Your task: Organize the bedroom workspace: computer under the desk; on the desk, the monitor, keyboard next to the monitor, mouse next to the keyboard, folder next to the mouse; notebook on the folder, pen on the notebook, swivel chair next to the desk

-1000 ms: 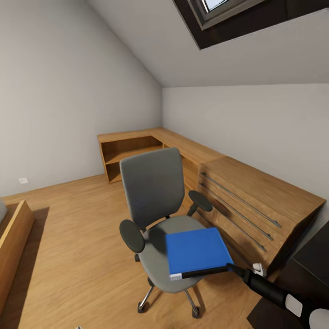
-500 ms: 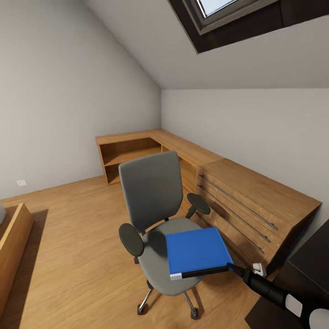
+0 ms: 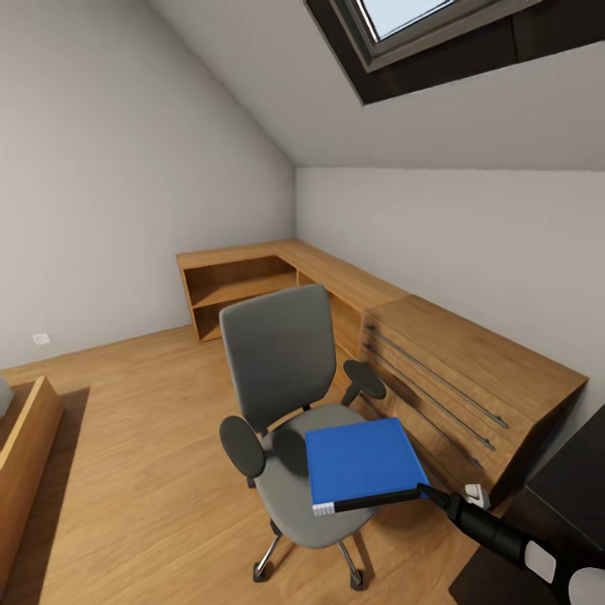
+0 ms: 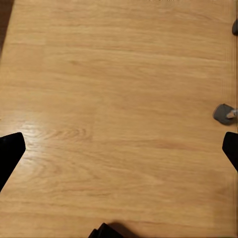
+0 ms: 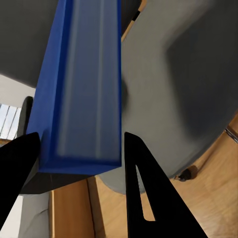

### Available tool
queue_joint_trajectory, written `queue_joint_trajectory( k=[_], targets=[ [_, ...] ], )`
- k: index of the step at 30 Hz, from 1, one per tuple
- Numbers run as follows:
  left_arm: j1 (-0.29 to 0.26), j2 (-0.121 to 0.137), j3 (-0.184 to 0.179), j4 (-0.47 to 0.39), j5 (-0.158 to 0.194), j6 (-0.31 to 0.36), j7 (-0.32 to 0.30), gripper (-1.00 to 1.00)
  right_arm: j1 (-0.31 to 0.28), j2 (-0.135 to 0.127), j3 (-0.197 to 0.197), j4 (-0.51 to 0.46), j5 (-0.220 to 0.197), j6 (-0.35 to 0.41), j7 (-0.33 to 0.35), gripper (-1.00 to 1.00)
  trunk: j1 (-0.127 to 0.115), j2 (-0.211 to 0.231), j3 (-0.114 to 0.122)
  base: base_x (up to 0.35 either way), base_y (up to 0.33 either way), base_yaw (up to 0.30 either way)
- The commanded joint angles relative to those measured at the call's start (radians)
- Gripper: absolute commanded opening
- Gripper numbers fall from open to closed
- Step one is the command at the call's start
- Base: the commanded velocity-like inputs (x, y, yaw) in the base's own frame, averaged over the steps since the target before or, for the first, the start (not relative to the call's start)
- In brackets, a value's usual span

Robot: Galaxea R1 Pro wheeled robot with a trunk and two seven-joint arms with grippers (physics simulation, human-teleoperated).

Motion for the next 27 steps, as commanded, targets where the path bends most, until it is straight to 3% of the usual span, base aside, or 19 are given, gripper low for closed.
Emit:
queue_joint_trajectory(
  k=[1, 27],
  targets=[
    [0.000, 0.000, 0.003, 0.001, -0.004, -0.003, 0.000, 1.00, 0.000, 0.000, 0.005, 0.000, -0.010, 0.010, 0.002, -1.00, -0.004, 0.007, 0.002, 0.000, 0.000, 0.000],
    [0.000, -0.001, 0.001, 0.002, -0.007, -0.002, -0.011, 1.00, 0.000, -0.008, 0.006, -0.001, -0.010, 0.010, 0.002, -1.00, -0.104, 0.189, 0.084, 0.000, 0.000, 0.000]
  ],
)
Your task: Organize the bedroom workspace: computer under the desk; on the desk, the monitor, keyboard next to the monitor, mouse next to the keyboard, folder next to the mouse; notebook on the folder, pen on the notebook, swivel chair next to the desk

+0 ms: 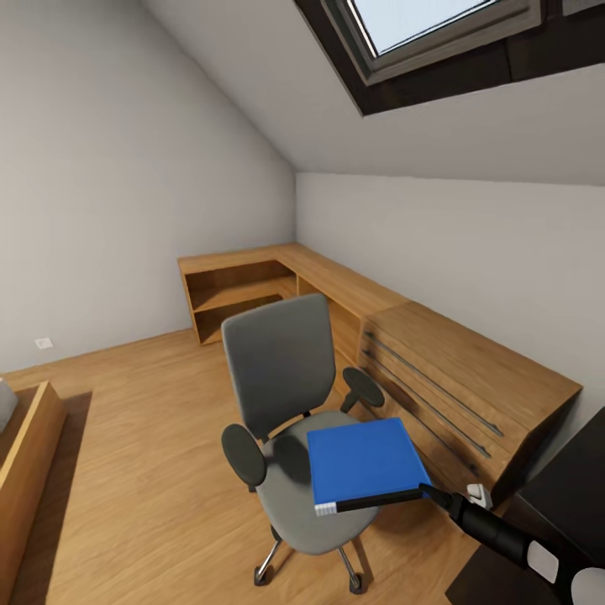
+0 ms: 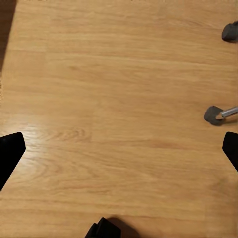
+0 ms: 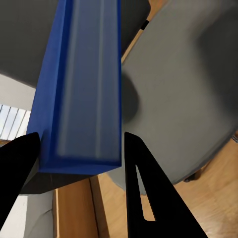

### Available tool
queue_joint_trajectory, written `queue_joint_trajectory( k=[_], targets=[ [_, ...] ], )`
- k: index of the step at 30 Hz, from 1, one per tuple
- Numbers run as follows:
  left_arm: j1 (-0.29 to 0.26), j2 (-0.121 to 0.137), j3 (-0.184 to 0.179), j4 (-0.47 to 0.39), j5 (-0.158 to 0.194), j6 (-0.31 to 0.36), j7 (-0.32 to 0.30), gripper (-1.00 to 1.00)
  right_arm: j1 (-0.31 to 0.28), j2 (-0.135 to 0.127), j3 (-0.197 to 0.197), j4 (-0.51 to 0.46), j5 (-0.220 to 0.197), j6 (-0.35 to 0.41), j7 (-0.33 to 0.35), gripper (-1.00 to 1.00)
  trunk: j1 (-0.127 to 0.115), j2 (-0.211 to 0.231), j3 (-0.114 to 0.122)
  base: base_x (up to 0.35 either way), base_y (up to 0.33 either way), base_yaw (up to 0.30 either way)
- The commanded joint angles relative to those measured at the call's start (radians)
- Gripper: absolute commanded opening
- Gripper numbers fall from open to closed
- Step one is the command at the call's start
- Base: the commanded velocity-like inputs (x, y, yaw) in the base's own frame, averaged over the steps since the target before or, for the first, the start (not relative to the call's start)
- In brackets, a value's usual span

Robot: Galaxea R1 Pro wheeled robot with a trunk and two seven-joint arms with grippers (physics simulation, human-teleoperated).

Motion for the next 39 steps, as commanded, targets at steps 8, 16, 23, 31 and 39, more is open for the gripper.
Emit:
queue_joint_trajectory(
  k=[8, 16, 23, 31, 39],
  targets=[
    [-0.001, -0.001, 0.003, 0.000, -0.003, -0.001, 0.000, 1.00, -0.001, -0.002, 0.006, -0.001, -0.011, 0.029, 0.003, -1.00, -0.031, 0.056, 0.024, 0.000, 0.000, 0.000],
    [-0.001, -0.004, 0.002, 0.000, -0.003, -0.001, 0.000, 1.00, -0.001, -0.009, 0.006, -0.042, -0.013, 0.202, 0.004, -1.00, -0.061, 0.112, 0.049, 0.000, 0.000, 0.000],
    [-0.001, -0.013, 0.001, 0.000, -0.003, -0.001, 0.000, 1.00, -0.001, -0.005, 0.006, -0.320, -0.014, 0.491, 0.003, -1.00, -0.088, 0.161, 0.071, 0.000, 0.000, 0.000],
    [-0.001, -0.016, 0.002, 0.001, -0.003, -0.001, 0.000, 1.00, -0.001, 0.002, 0.006, -0.502, -0.015, 0.710, -0.003, -1.00, -0.119, 0.217, 0.096, 0.000, 0.000, 0.000],
    [-0.001, -0.028, 0.003, 0.008, -0.003, 0.000, 0.000, 1.00, -0.002, 0.048, 0.003, -0.721, -0.017, 0.853, -0.049, -1.00, -0.150, 0.273, 0.121, 0.000, 0.000, 0.000]
  ],
)
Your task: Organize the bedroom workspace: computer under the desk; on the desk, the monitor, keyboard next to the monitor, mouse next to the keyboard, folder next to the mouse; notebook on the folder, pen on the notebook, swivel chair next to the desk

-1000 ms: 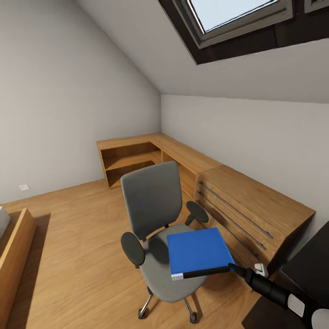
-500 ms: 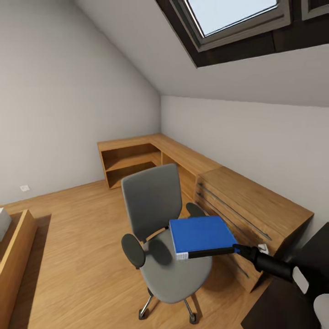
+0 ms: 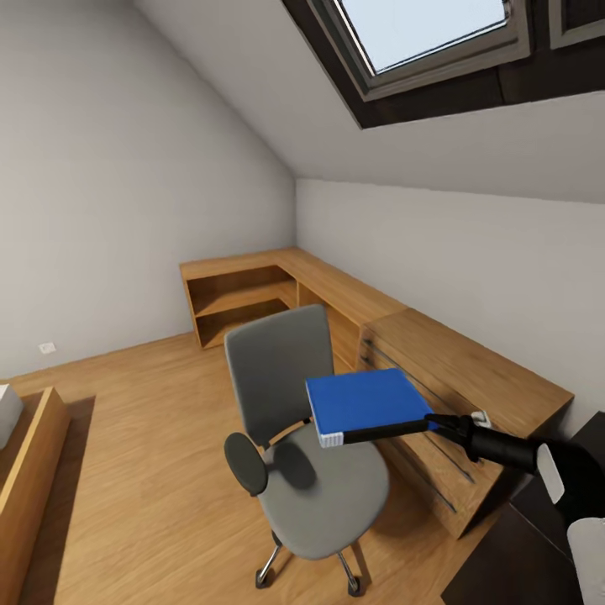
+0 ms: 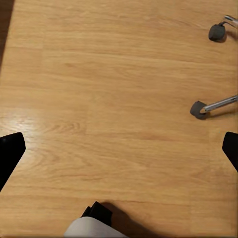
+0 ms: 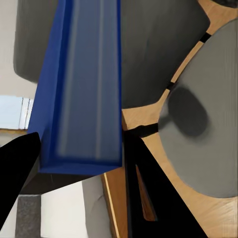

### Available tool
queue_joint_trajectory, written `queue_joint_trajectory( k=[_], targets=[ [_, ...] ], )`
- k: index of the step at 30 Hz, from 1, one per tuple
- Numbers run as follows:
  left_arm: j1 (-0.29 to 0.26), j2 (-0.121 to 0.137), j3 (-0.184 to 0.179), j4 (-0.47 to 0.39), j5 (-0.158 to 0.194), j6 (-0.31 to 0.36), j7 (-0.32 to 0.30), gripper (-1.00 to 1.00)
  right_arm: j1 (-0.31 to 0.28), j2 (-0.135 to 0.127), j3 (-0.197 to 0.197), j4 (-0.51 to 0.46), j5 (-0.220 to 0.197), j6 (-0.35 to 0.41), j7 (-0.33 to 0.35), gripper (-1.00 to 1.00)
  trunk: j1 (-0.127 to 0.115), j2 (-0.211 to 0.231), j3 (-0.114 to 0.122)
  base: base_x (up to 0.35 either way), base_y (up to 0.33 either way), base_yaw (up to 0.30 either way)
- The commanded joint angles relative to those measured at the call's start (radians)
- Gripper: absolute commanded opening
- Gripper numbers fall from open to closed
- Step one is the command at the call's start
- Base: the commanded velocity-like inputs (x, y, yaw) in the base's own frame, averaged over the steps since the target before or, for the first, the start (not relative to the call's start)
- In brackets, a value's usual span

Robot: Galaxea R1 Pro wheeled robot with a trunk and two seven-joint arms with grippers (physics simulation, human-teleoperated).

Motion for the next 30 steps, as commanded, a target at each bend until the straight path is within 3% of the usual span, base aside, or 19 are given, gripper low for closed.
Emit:
queue_joint_trajectory(
  k=[1, 9, 23, 30],
  targets=[
    [-0.001, 0.000, 0.003, 0.000, -0.003, -0.002, 0.000, 1.00, -0.001, 0.002, -0.002, -0.003, -0.004, 0.004, -0.005, -1.00, -0.004, 0.006, 0.002, 0.000, 0.000, 0.000],
    [-0.001, -0.001, 0.003, 0.000, -0.003, -0.004, 0.000, 1.00, -0.001, 0.007, -0.009, -0.014, -0.005, -0.039, -0.024, -1.00, -0.035, 0.062, 0.027, 0.000, 0.000, -0.061],
    [-0.001, -0.001, 0.003, 0.002, -0.003, -0.004, 0.000, 1.00, 0.000, 0.006, -0.029, -0.011, -0.005, -0.042, -0.025, -1.00, -0.088, 0.160, 0.071, 0.000, 0.000, -0.259],
    [-0.001, 0.000, 0.003, 0.002, -0.003, -0.004, 0.001, 1.00, 0.001, 0.007, -0.073, -0.008, -0.003, -0.042, -0.028, -1.00, -0.115, 0.209, 0.093, 0.000, 0.000, -0.274]
  ],
)
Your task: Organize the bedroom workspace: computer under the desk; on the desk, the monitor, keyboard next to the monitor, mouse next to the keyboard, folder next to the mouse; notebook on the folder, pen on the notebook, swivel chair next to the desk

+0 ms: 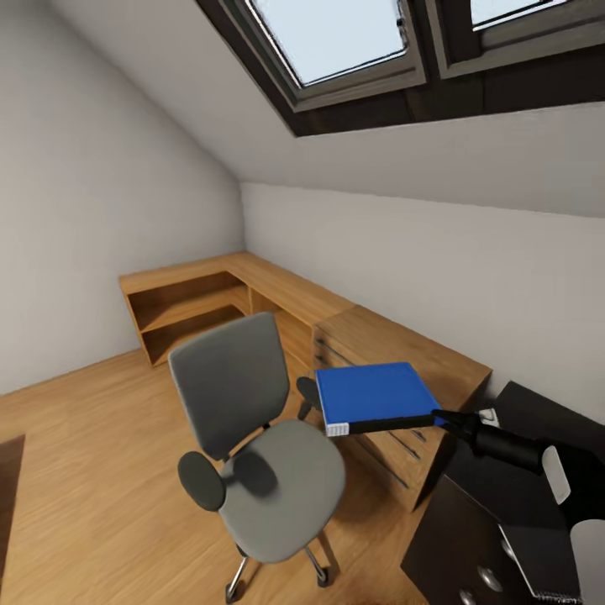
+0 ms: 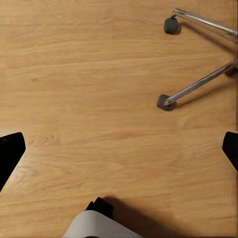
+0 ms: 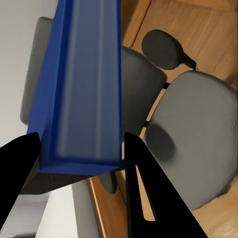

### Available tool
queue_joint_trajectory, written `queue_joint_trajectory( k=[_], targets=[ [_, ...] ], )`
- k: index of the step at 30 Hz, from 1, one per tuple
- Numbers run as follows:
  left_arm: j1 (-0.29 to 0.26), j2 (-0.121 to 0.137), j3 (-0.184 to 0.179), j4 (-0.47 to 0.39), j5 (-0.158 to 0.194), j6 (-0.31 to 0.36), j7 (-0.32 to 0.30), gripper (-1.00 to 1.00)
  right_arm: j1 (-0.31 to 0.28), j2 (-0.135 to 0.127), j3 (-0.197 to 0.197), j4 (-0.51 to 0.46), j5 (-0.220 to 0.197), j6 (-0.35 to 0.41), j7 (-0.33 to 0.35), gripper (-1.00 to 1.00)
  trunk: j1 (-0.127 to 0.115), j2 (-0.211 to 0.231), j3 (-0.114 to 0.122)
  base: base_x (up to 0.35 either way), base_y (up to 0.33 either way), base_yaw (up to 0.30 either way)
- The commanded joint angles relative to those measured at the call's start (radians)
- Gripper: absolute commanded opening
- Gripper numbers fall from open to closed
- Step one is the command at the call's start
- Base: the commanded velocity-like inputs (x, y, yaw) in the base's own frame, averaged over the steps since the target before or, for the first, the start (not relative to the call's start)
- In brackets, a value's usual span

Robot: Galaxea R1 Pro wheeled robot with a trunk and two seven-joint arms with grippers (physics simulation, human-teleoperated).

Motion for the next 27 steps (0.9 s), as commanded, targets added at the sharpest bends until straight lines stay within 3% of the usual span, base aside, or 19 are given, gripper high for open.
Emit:
queue_joint_trajectory(
  k=[1, 4, 27],
  targets=[
    [0.000, 0.000, 0.003, 0.000, -0.003, -0.003, 0.000, 1.00, -0.001, 0.000, -0.004, 0.001, -0.004, 0.006, 0.000, -1.00, -0.004, 0.006, 0.002, 0.000, 0.000, -0.274],
    [0.000, 0.000, 0.002, 0.000, -0.003, -0.002, -0.001, 1.00, -0.001, 0.000, -0.008, 0.001, -0.004, 0.006, 0.000, -1.00, -0.015, 0.027, 0.011, 0.000, 0.000, -0.274],
    [0.000, 0.000, 0.003, 0.000, -0.001, -0.003, -0.001, 1.00, -0.001, -0.002, -0.010, 0.001, -0.003, -0.008, -0.016, -1.00, -0.015, 0.027, 0.017, 0.000, 0.000, -0.259]
  ],
)
